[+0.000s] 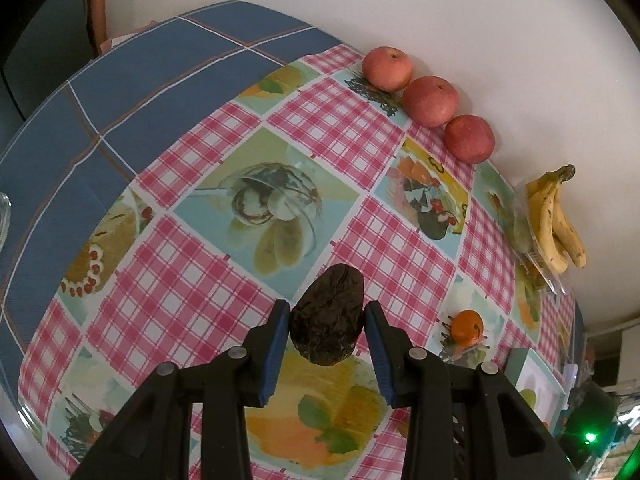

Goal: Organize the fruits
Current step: 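Lift both fruits and carry them toward the white tray, then lower the brown fruits into the white tray and open both tools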

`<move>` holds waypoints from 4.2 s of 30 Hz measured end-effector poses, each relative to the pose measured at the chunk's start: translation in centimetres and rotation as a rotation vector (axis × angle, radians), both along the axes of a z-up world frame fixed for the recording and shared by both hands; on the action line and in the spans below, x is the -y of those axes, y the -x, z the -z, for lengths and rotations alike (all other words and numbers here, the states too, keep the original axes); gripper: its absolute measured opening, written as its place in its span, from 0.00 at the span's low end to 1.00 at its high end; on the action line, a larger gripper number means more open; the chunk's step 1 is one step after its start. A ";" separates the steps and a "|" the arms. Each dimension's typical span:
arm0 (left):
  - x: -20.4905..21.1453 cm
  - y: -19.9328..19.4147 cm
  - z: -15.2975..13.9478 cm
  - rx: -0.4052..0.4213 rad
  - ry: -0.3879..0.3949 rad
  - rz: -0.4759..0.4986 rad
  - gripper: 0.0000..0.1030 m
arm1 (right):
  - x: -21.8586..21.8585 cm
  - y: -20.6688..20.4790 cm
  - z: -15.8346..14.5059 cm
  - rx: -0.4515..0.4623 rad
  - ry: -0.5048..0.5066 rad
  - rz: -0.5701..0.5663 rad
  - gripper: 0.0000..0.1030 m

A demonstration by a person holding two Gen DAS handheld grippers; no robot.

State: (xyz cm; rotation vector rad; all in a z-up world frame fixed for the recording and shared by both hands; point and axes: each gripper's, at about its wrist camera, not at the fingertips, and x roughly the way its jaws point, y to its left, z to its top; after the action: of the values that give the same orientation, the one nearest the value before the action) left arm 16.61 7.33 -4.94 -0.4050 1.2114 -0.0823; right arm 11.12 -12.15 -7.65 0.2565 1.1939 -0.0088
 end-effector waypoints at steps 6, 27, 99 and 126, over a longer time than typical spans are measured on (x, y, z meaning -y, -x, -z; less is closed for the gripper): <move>0.1 -0.1 0.2 -0.007 0.005 0.007 0.39 | 0.0 0.0 0.2 0.006 0.002 -0.005 0.27; 0.9 0.6 -3.6 0.085 -0.014 0.019 0.39 | 4.5 2.7 -9.5 0.232 0.068 0.098 0.27; 30.0 4.8 0.3 0.217 0.001 0.690 0.40 | 28.3 9.4 -2.9 0.110 0.142 0.483 0.27; 31.0 4.2 1.2 0.154 0.028 0.695 0.52 | 28.5 8.4 -1.6 0.070 0.166 0.488 0.28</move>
State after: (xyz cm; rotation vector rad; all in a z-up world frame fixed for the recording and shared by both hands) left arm 12.45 -23.68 -6.17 0.0148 1.1520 -0.7152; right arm 2.69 -40.66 -6.02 0.3932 1.0307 -0.5190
